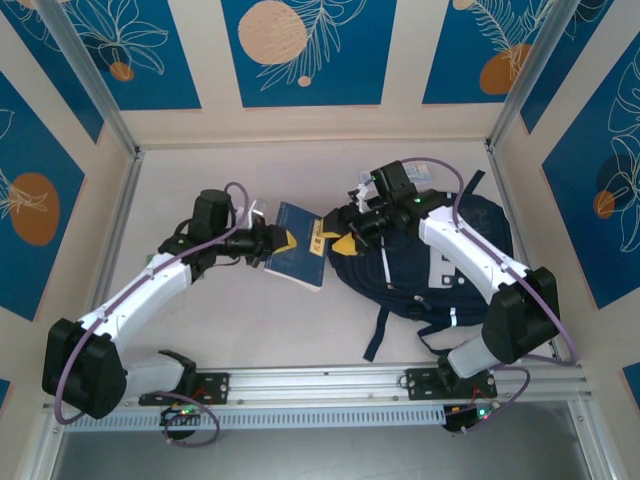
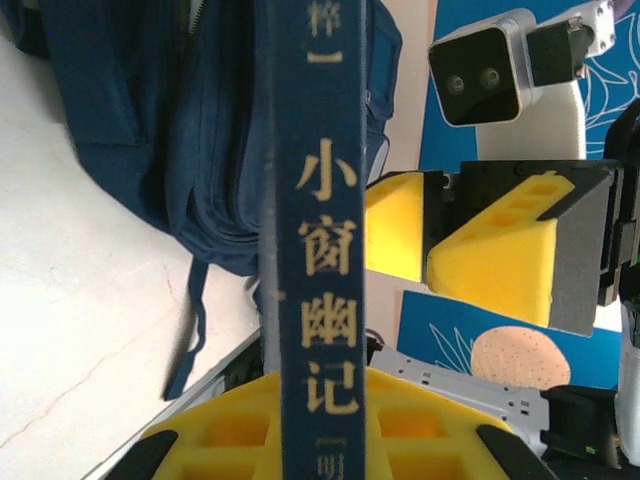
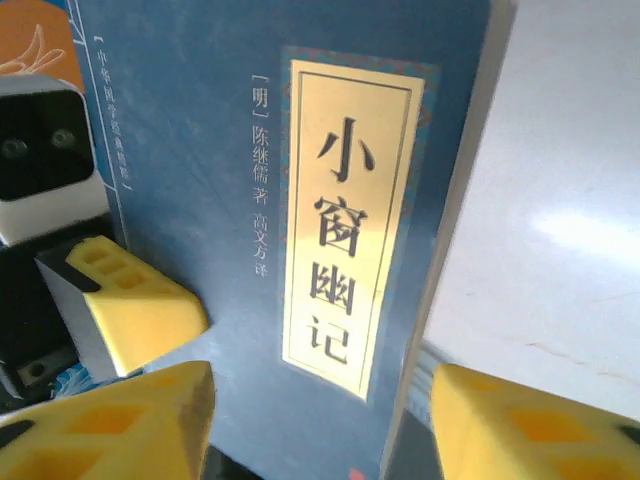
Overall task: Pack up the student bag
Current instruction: Pass the book.
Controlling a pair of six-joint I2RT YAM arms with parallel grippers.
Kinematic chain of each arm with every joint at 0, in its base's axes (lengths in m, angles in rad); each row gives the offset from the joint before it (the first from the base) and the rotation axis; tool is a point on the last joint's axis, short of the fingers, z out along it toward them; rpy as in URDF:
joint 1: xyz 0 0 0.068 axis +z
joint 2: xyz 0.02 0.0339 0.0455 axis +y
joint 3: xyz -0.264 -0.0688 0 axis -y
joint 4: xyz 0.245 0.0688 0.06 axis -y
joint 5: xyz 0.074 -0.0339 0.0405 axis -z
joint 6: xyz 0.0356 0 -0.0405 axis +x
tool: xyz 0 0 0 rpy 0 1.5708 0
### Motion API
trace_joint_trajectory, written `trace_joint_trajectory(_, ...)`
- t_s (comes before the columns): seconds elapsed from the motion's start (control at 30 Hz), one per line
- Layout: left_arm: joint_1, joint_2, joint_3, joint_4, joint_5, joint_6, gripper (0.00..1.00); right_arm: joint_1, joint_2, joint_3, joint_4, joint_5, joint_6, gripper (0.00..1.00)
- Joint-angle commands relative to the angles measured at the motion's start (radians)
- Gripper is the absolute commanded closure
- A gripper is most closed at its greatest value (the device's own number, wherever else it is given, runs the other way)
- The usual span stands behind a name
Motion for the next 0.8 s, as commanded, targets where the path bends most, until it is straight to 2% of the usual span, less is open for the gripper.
trace_joint_trajectory(0.0,-0.013,0.000,0.045,0.089,0.029,-0.043,0.99,-0.020,-0.073,0.033,-0.120,0.094,-0.048,0.18)
trace_joint_trajectory(0.07,-0.021,-0.002,0.048,0.120,0.027,-0.063,1.00,-0.036,-0.095,0.008,-0.092,0.080,-0.021,0.07)
trace_joint_trajectory(0.1,-0.025,-0.004,0.050,0.131,0.023,-0.071,1.00,-0.043,-0.106,-0.012,-0.055,0.051,0.003,0.07)
trace_joint_trajectory(0.27,-0.054,-0.027,0.063,0.192,0.015,-0.106,1.00,-0.058,-0.144,-0.168,0.275,-0.102,0.241,0.07)
trace_joint_trajectory(0.43,-0.082,-0.034,0.101,0.205,0.042,-0.110,1.00,-0.039,-0.142,-0.266,0.630,-0.173,0.465,0.12)
trace_joint_trajectory(0.5,-0.085,-0.036,0.114,0.195,0.051,-0.108,1.00,-0.035,-0.147,-0.288,0.717,-0.184,0.519,0.21)
trace_joint_trajectory(0.53,-0.084,-0.035,0.121,0.176,0.048,-0.102,1.00,-0.034,-0.153,-0.301,0.756,-0.184,0.542,0.28)
trace_joint_trajectory(0.67,-0.084,-0.020,0.146,0.134,0.018,-0.118,1.00,-0.048,-0.222,-0.355,0.811,-0.117,0.605,0.83)
trace_joint_trajectory(0.7,-0.085,-0.017,0.146,0.145,0.013,-0.137,0.95,-0.053,-0.239,-0.364,0.824,-0.101,0.616,0.90)
trace_joint_trajectory(0.73,-0.085,-0.016,0.150,0.148,0.007,-0.151,0.84,-0.059,-0.254,-0.368,0.831,-0.086,0.628,0.98)
trace_joint_trajectory(0.77,-0.085,-0.014,0.157,0.146,0.003,-0.157,0.74,-0.063,-0.269,-0.373,0.837,-0.068,0.641,1.00)
